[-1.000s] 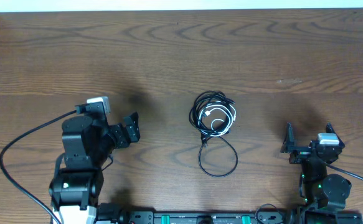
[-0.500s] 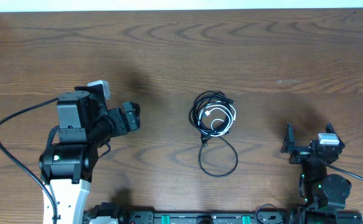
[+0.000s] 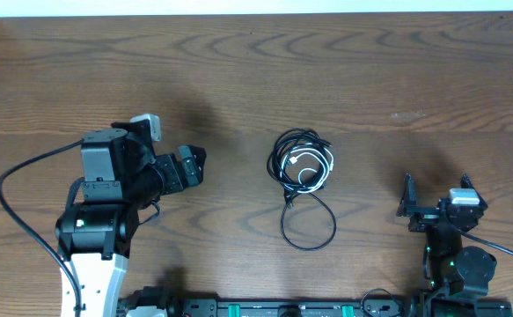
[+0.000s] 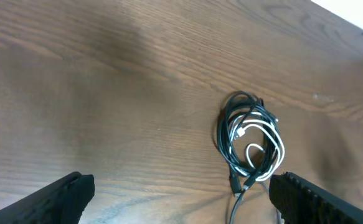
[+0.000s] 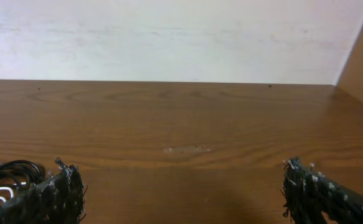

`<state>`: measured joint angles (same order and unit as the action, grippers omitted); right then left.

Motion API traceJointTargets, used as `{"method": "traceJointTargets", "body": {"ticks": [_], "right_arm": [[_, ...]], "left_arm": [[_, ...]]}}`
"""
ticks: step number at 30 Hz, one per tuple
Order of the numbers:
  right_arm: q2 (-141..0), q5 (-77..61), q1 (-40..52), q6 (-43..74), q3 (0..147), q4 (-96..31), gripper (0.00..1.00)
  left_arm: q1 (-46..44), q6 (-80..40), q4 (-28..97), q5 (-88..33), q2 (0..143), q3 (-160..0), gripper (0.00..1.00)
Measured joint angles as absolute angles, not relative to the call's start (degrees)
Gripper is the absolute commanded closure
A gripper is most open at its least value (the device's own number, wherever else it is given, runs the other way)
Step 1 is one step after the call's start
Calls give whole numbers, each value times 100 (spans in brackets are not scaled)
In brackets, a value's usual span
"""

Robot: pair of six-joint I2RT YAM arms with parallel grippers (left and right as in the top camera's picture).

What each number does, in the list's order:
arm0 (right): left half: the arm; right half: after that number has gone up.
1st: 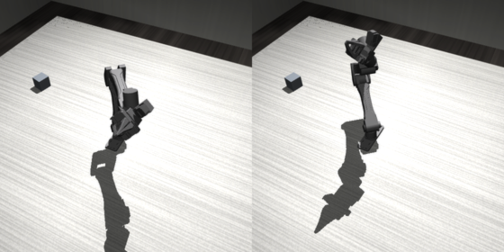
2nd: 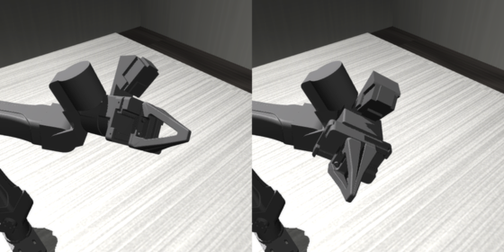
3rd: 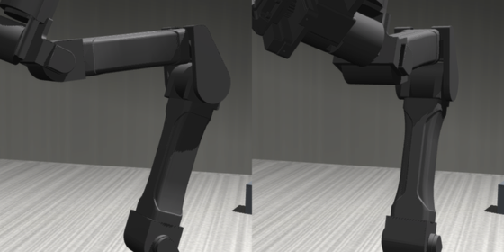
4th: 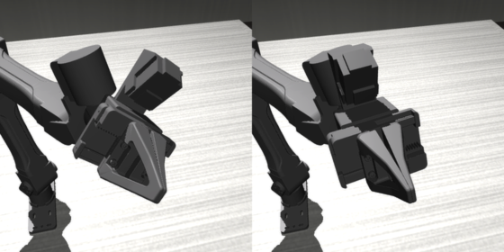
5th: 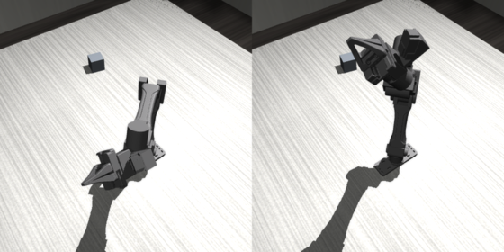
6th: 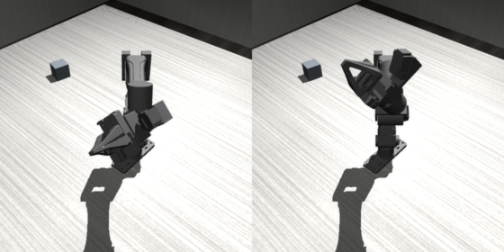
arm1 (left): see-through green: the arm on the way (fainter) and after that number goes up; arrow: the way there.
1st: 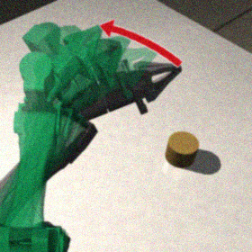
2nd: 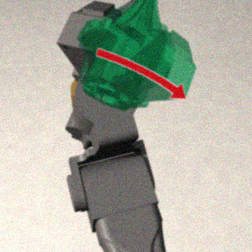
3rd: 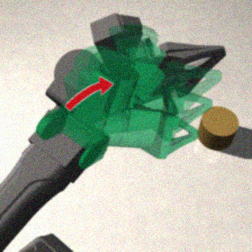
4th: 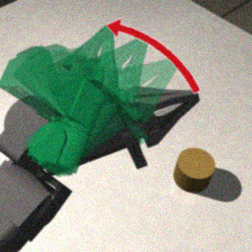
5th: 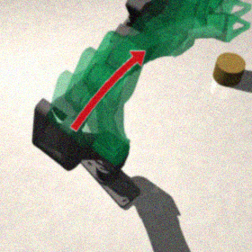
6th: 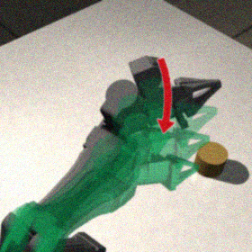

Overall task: Untangle cables
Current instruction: 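Raise the left arm and move its gripper toward the black-white cable bundle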

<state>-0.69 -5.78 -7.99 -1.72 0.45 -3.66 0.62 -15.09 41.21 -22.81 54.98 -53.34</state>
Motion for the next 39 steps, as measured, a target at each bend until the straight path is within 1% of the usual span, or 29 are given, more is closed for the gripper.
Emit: {"method": "traceJointTargets", "body": {"ticks": [11,17,20,29,35,39], "right_arm": [[-69,-578,-799,-172,45,-366,1],[-69,-578,-799,-172,45,-366,1],[-69,-578,-799,-172,45,-364,1],[-69,-578,-799,-172,45,-364,1],[-69,-578,-799,-172,45,-366,1],[-69,-580,-799,-172,45,-364,1]], "left_arm": [[62,-2578,4130,-1726,5769,-5334,4],[62,-3365,4357,-1420,6062,-5334,4],[62,-3741,4447,-1380,6152,-5334,5],[14,-4176,4619,-1625,6189,-5334,5],[-495,-4296,4379,-1625,6208,-5334,7],[-1345,-4331,4101,-1409,6475,-5334,7]]}}
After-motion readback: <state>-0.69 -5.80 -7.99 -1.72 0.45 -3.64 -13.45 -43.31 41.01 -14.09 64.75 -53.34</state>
